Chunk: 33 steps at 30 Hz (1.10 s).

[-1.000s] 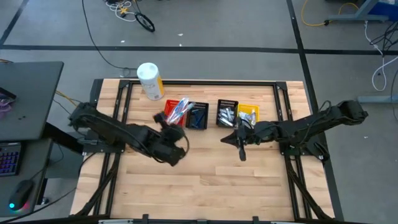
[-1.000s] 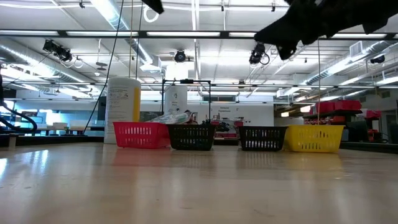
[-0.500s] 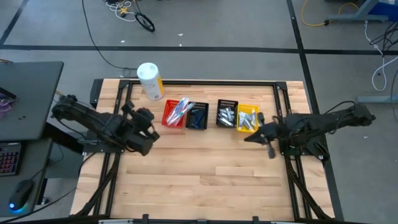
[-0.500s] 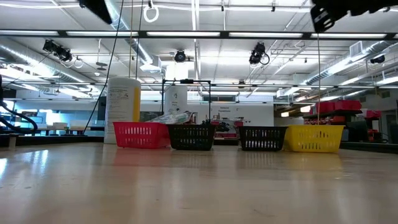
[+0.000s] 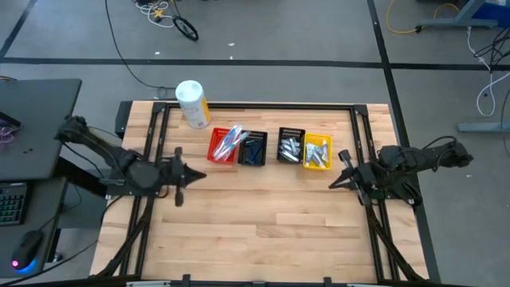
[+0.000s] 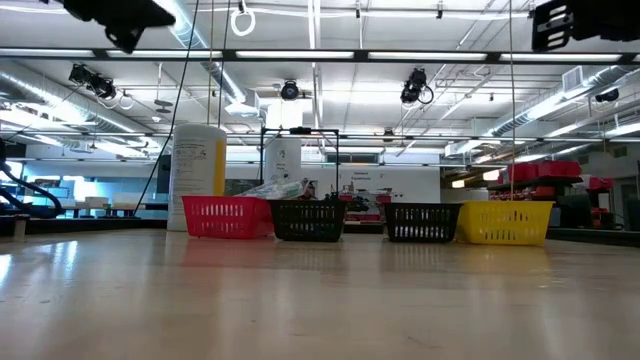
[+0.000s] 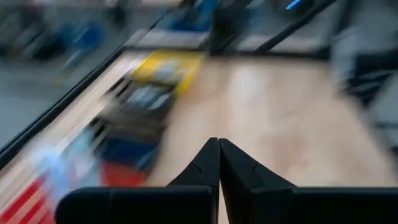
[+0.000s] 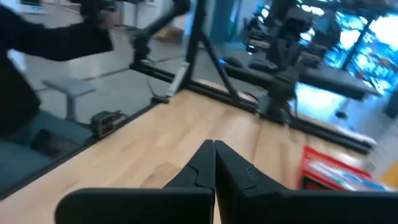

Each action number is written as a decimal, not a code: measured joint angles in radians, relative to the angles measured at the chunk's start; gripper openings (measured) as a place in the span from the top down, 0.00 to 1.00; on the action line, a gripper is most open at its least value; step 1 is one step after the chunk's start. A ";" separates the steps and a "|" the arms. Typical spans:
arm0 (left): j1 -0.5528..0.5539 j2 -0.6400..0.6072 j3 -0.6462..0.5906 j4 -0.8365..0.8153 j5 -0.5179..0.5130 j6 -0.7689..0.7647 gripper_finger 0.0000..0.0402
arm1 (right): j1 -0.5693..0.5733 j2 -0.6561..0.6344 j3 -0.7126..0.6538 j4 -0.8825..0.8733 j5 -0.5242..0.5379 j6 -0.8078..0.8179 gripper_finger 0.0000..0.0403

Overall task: Pick & Place Travel size toiletries
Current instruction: Return to Home Position

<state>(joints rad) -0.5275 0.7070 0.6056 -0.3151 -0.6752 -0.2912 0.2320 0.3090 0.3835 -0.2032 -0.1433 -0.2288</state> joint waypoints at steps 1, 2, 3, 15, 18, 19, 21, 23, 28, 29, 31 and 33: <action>0.005 -0.029 -0.048 0.109 0.041 0.072 0.99 | 0.000 -0.015 -0.014 0.001 -0.014 -0.014 1.00; 0.013 -0.059 -0.100 0.220 0.080 0.137 0.99 | 0.000 -0.028 -0.023 0.002 -0.015 -0.021 1.00; 0.021 -0.083 -0.146 0.314 0.114 0.186 0.98 | 0.000 -0.043 -0.029 0.002 -0.012 -0.024 1.00; 0.181 -0.363 -0.459 0.544 0.309 0.361 0.98 | 0.000 -0.279 -0.037 -0.157 0.037 -0.051 1.00; 0.202 -0.428 -0.489 0.540 0.329 0.400 0.99 | 0.000 -0.308 -0.053 -0.105 0.037 -0.059 1.00; 0.207 -0.452 -0.497 0.541 0.329 0.412 0.98 | 0.000 -0.308 -0.056 -0.105 0.036 -0.060 1.00; 0.215 -0.499 -0.516 0.543 0.329 0.443 0.97 | 0.000 -0.301 -0.060 -0.112 0.030 -0.055 1.00; 0.219 -0.549 -0.534 0.540 0.332 0.453 0.95 | 0.000 -0.303 -0.076 -0.114 0.029 -0.052 1.00; 0.221 -0.648 -0.588 0.543 0.365 0.453 0.95 | 0.000 -0.305 -0.134 -0.074 0.026 -0.038 1.00; 0.221 -0.666 -0.597 0.535 0.364 0.454 0.95 | 0.000 -0.305 -0.152 -0.058 0.026 -0.038 1.00; 0.221 -0.693 -0.597 0.505 0.364 0.438 0.97 | 0.000 -0.305 -0.187 -0.020 0.026 -0.038 1.00; 0.221 -0.702 -0.597 0.487 0.365 0.414 0.98 | 0.000 -0.305 -0.226 0.013 0.026 -0.018 1.00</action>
<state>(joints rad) -0.3065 0.0052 0.0090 0.1720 -0.3098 0.1228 0.2317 0.0040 0.1577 -0.1903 -0.1169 -0.2472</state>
